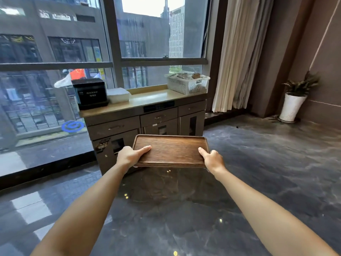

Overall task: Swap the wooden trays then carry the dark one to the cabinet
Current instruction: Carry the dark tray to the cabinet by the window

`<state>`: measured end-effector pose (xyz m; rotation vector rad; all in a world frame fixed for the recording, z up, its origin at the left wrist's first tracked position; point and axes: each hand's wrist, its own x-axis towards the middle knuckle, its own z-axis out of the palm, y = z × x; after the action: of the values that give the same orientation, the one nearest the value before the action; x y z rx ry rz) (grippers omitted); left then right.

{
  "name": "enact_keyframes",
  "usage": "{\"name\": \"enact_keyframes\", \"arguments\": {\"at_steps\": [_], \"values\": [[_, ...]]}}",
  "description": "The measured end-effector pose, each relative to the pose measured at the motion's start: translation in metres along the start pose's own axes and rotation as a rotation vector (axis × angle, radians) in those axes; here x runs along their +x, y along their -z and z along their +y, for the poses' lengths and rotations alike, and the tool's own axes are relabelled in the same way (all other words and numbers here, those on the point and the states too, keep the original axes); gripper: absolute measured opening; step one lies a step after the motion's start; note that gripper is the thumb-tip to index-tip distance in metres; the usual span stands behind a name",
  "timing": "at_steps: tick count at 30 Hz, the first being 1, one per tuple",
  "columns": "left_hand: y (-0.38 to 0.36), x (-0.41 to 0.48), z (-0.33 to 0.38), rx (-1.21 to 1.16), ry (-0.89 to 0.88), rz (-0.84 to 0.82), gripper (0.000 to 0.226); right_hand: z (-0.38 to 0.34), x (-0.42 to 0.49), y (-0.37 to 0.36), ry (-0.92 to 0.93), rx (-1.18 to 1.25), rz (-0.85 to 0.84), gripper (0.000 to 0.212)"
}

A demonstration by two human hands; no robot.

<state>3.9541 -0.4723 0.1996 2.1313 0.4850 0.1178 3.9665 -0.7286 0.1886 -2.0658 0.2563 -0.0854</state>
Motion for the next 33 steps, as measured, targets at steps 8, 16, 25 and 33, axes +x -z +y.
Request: {"name": "enact_keyframes", "arguments": {"at_steps": [8, 16, 25, 33], "values": [[-0.036, 0.193, 0.096, -0.029, 0.029, 0.099, 0.073, -0.065, 0.242, -0.026, 0.084, 0.001, -0.053, 0.057], [-0.068, 0.396, 0.121, 0.003, 0.064, 0.134, 0.063, -0.085, 0.449, -0.116, 0.055, 0.066, -0.135, 0.061], [-0.077, 0.66, 0.173, -0.092, 0.047, 0.143, 0.069, -0.178, 0.692, -0.209, 0.1, 0.06, -0.131, 0.062], [-0.101, 0.834, 0.199, -0.049, 0.103, 0.152, 0.065, -0.213, 0.868, -0.277, 0.1, 0.027, -0.183, 0.048]]}}
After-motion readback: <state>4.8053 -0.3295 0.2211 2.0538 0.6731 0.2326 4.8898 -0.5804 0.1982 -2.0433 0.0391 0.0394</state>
